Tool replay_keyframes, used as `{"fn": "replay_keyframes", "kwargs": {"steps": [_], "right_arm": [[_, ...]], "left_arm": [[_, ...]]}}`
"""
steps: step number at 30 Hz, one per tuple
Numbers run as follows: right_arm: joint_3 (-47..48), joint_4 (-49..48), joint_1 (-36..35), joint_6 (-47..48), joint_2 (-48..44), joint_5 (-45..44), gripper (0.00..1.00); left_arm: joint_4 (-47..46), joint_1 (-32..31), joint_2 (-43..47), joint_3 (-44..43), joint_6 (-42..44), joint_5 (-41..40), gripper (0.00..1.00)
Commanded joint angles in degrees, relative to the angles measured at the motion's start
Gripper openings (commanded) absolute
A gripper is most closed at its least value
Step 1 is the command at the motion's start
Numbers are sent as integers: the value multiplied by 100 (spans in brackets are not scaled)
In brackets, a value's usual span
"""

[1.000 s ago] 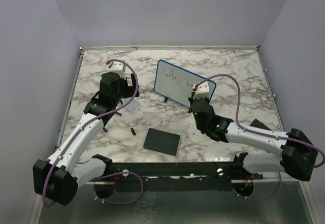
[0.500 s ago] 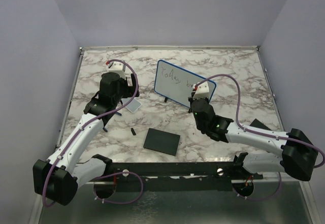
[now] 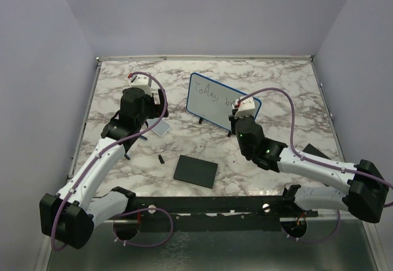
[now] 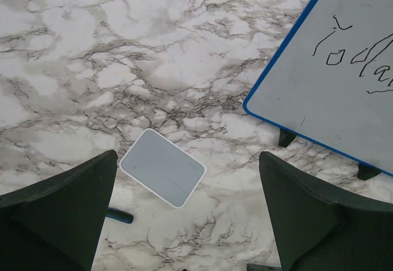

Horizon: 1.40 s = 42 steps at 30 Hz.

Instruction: Write a sentence on the whiteboard

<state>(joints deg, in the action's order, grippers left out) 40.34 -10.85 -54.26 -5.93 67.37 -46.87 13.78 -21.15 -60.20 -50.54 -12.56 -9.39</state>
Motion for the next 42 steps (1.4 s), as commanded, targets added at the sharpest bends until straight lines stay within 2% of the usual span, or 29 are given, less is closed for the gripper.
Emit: {"fn": "replay_keyframes", "kwargs": {"steps": [1,12,42], "right_arm": [[99,-33,29,91,-96,-231,0],[24,-246,30,334,-291,-343,0],[24,-524,90,391,144,-524,1]], "left_arm": [[-79,-49,97,53,12,95,99],[-80,-50,79,53,14,97,99],[-78,-46,88,53,9,104,99]]}}
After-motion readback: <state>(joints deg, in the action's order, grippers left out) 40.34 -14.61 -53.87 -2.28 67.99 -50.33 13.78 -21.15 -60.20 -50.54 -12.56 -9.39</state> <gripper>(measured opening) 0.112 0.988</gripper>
